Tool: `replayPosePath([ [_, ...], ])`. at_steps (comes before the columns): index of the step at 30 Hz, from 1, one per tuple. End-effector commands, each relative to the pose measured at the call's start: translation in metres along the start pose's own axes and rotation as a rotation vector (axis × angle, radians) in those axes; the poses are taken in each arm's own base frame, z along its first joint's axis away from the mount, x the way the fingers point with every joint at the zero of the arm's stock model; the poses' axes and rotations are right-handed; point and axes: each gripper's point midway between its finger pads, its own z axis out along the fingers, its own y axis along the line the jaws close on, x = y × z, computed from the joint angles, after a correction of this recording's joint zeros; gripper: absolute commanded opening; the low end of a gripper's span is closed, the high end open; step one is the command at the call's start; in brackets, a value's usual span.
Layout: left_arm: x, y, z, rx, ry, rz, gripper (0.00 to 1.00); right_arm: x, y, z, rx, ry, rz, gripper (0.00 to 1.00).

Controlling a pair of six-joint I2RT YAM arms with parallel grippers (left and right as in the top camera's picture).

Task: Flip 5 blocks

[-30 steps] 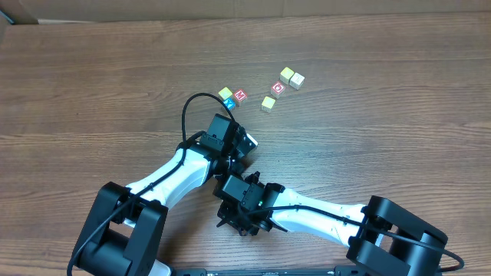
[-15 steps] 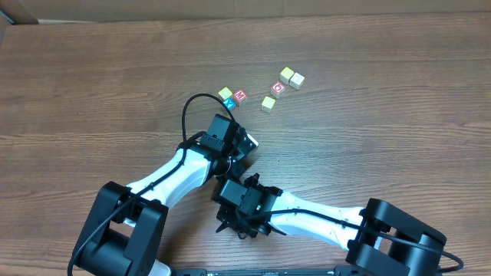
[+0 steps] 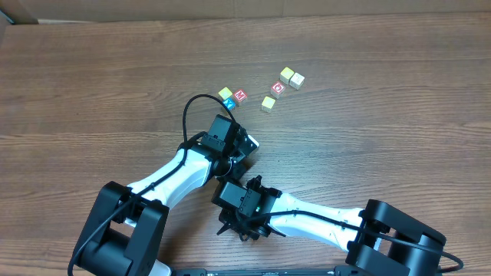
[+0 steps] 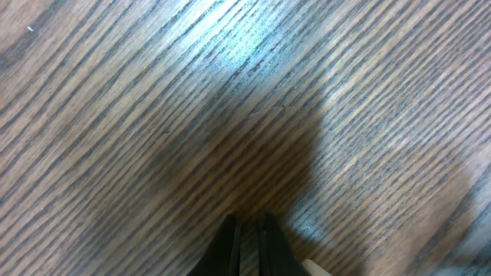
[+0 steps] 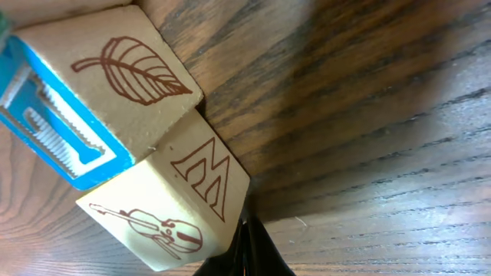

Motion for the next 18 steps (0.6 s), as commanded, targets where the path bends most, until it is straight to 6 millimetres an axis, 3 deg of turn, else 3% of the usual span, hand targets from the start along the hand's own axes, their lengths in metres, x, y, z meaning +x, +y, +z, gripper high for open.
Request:
replayPosePath([
  [1,0.0136,-0.0129,0.0093,0.049,0.044,-0.007,0.04,-0.0059,0.0056,-0.0011,-0.014,-0.034,0.011,0.04],
  [18,0.0127,-0.0125,0.0094,0.048,0.041,-0.013,0.04,-0.0051,0.0139,-0.0029,-0.038,-0.040,-0.049,0.04],
])
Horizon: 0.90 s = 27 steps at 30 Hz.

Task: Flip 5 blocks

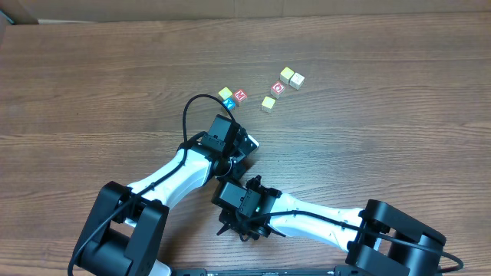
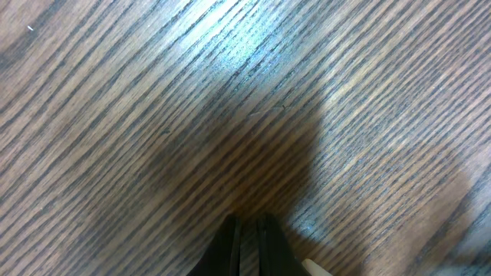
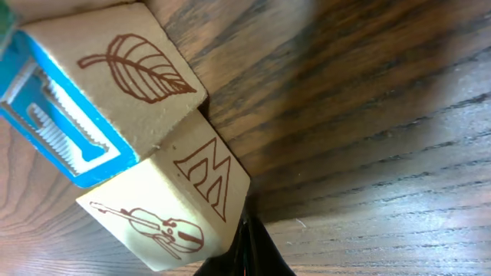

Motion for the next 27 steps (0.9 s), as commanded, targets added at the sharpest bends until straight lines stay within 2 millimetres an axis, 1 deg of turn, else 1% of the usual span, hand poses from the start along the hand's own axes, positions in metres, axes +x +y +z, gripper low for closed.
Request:
replayPosePath([
  [1,0.0127,-0.0124,0.0094,0.048,0.041,-0.010,0.04,-0.0050,0.0139,-0.0031,-0.037,-0.037,-0.028,0.04],
  [9,0.0123,-0.0123,0.0094,0.047,0.039,-0.010,0.04,-0.0046,0.0219,-0.0063,-0.053,-0.044,-0.058,0.04],
  [23,0.0121,-0.0122,0.0094,0.046,0.038,-0.017,0.04,0.0013,0.0201,-0.0054,-0.047,-0.039,-0.079,0.04],
  [27,0.0121,-0.0123,0.0094,0.047,0.039,-0.018,0.04,0.0012,0.0167,-0.0053,-0.033,-0.038,-0.069,0.04],
])
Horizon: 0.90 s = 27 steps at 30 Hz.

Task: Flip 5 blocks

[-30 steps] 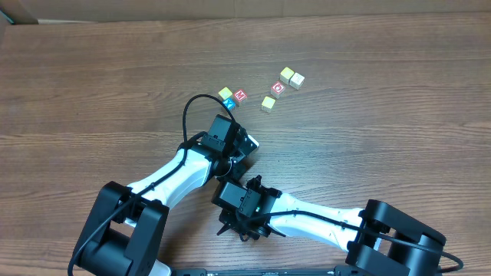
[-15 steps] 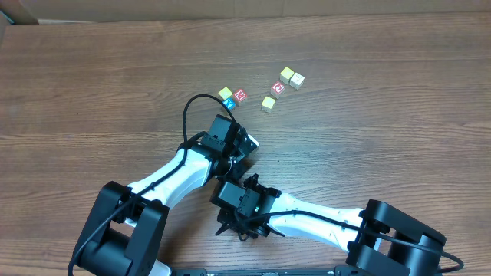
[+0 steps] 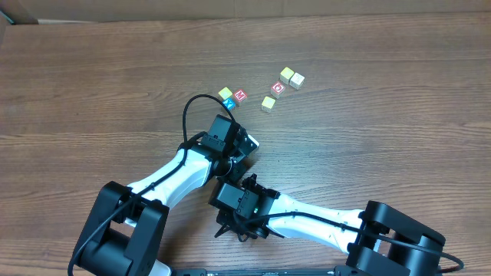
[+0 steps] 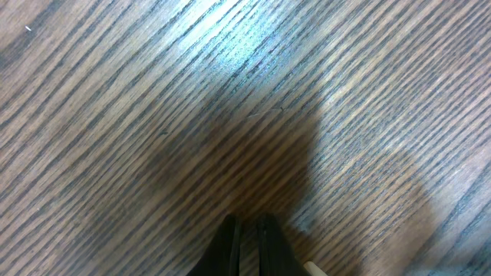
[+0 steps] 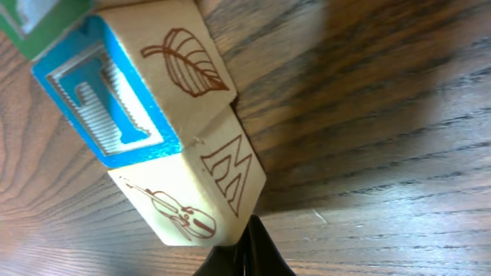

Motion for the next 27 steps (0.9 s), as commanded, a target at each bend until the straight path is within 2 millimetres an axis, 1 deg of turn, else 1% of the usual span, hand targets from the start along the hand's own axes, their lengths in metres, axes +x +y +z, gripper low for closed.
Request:
replayPosePath([
  [1,0.013,-0.012,0.009,0.043,0.042,-0.014,0.04,-0.002,0.010,-0.003,-0.016,-0.025,-0.006,0.04],
  [12,0.013,-0.012,0.009,0.044,0.042,-0.014,0.04,0.008,0.008,-0.002,-0.009,-0.023,-0.035,0.04],
  [20,0.013,-0.012,0.009,0.044,0.042,-0.014,0.04,0.010,0.007,-0.002,-0.007,-0.014,-0.037,0.04],
  [27,0.013,-0.012,0.009,0.043,0.041,-0.013,0.04,0.024,0.004,-0.006,0.001,-0.005,-0.071,0.04],
])
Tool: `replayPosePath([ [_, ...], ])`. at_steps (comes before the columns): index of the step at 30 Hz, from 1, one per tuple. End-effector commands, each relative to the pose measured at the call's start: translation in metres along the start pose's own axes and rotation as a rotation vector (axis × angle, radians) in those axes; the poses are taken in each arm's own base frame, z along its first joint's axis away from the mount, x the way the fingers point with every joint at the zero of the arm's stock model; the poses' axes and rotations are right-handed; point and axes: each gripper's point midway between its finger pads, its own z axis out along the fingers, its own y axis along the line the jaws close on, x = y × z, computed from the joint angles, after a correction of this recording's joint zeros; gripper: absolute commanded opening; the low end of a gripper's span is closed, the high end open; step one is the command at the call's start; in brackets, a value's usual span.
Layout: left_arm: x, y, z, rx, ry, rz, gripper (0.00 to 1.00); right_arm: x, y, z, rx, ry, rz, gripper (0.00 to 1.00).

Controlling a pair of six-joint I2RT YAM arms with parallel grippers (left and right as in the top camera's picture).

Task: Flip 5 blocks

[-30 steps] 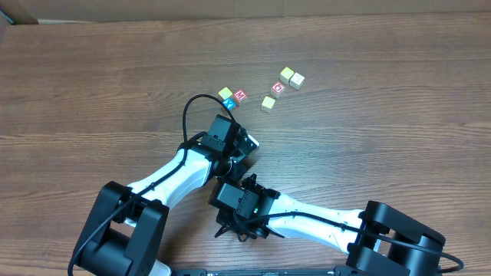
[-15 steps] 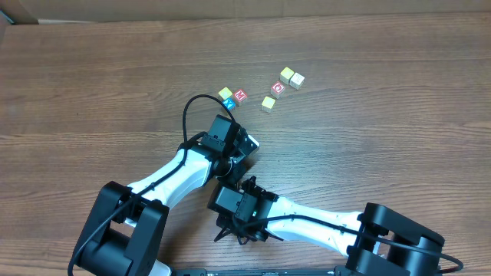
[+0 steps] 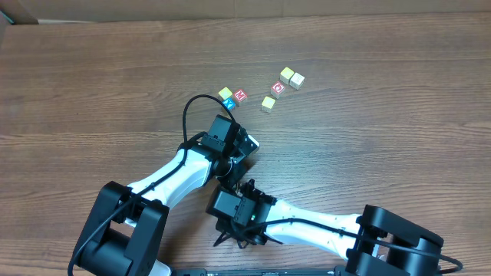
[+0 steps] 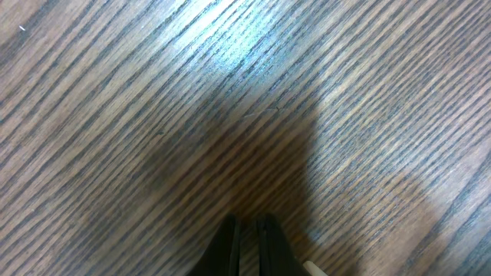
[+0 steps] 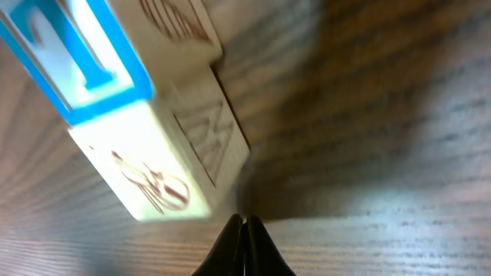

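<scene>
Several small lettered blocks lie on the wooden table [image 3: 383, 130] in the overhead view, among them a blue one [image 3: 229, 103], a red M block [image 3: 240, 95] and a red O block [image 3: 278, 87]. In the blurred right wrist view, a blue-faced block [image 5: 84, 54] touches a cream block with a violin drawing [image 5: 153, 180] and an M on its side. My right gripper [image 5: 244, 226] is shut and empty, its tips just below that cream block. Over bare wood, my left gripper [image 4: 247, 230] is shut on nothing.
The two arms lie close together near the table's middle front, with the left wrist [image 3: 226, 136] just above the right wrist [image 3: 234, 211]. A black cable loop [image 3: 189, 107] arcs off the left arm. A yellow and cream pair [image 3: 291, 77] sits farthest back.
The right wrist has shifted slightly toward the near edge. In its view the two blocks now sit higher and further left, blurred. The left gripper and the overhead blocks are unmoved.
At first my shut right fingertips sat beside the M and violin block, with the blue leaf block against it. That held at the second moment. Then more of the blue face showed. Both blocks keep the same faces showing now, and the left gripper stayed shut over bare wood.
</scene>
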Motion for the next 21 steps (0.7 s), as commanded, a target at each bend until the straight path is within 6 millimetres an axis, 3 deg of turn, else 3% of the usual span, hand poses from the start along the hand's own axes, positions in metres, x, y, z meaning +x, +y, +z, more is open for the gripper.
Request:
replayPosePath([
  [1,0.013,-0.010,0.009,0.036,0.042,-0.013,0.04,0.010,0.011,-0.008,-0.027,-0.006,-0.031,0.04],
  [13,0.009,0.001,0.009,-0.024,0.032,-0.013,0.04,0.024,0.003,-0.007,0.006,-0.004,-0.089,0.04],
  [21,0.001,0.027,0.007,-0.125,-0.007,-0.076,0.04,0.023,0.002,-0.007,0.009,-0.005,-0.100,0.04],
])
